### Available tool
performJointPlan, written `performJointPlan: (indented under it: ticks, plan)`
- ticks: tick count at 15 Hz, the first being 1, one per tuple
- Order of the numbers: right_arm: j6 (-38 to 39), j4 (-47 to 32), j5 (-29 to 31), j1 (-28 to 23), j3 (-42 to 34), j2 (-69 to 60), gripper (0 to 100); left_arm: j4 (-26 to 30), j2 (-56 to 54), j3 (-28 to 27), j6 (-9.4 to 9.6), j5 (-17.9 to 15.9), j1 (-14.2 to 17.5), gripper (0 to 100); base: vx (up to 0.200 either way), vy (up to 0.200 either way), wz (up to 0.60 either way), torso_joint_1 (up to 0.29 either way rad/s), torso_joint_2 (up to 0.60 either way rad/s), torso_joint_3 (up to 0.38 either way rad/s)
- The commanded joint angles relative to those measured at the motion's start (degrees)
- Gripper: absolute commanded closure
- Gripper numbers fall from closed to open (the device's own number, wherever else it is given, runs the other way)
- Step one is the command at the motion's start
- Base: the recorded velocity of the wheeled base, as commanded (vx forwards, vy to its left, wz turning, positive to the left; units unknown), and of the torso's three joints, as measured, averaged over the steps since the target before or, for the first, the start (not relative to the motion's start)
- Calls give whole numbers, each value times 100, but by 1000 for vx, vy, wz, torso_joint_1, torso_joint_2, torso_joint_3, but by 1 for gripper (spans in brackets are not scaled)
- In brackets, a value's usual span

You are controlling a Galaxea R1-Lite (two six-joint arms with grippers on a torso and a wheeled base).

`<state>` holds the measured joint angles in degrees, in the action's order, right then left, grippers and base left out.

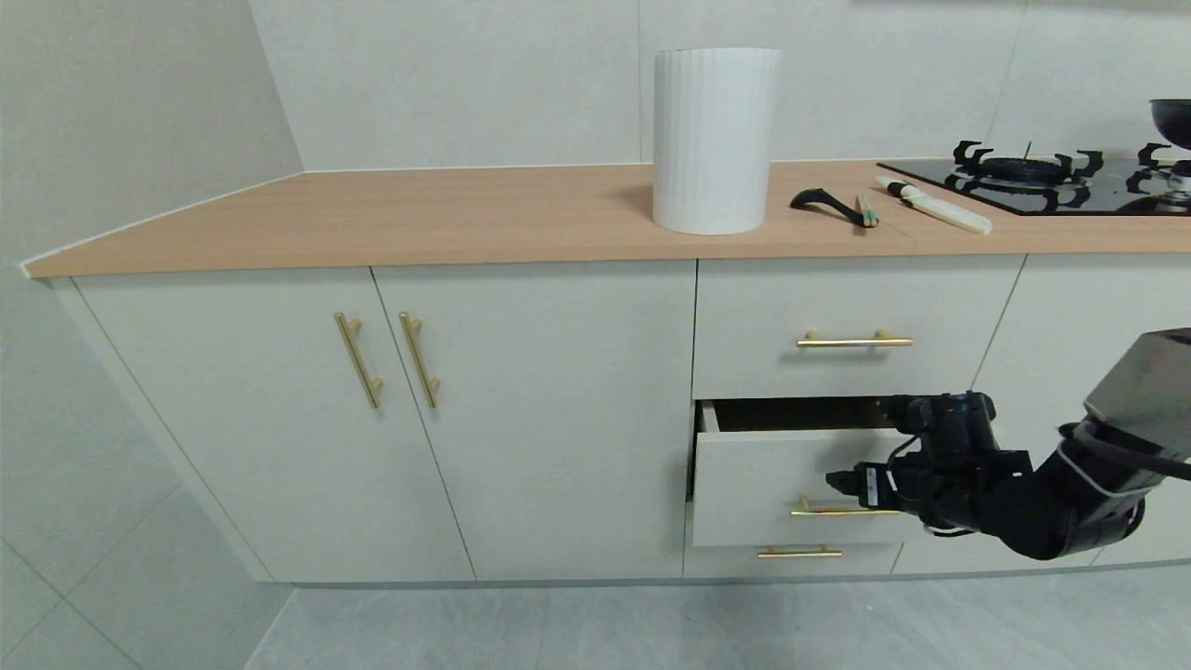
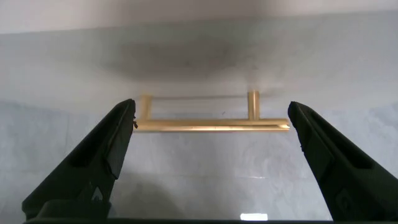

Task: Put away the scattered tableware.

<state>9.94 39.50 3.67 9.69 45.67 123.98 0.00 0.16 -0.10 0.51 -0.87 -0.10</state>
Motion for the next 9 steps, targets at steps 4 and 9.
performJointPlan:
  ticks: [4, 9]
  plan:
    - [-326, -2842, -648, 6, 698, -2765, 0, 0, 2, 1, 2, -1, 1, 0, 0, 0, 0, 0, 0, 0]
    - [-431, -3387, -569, 147, 1340, -2264, 0, 0, 2, 1, 2, -1, 1, 0, 0, 0, 0, 0, 0, 0]
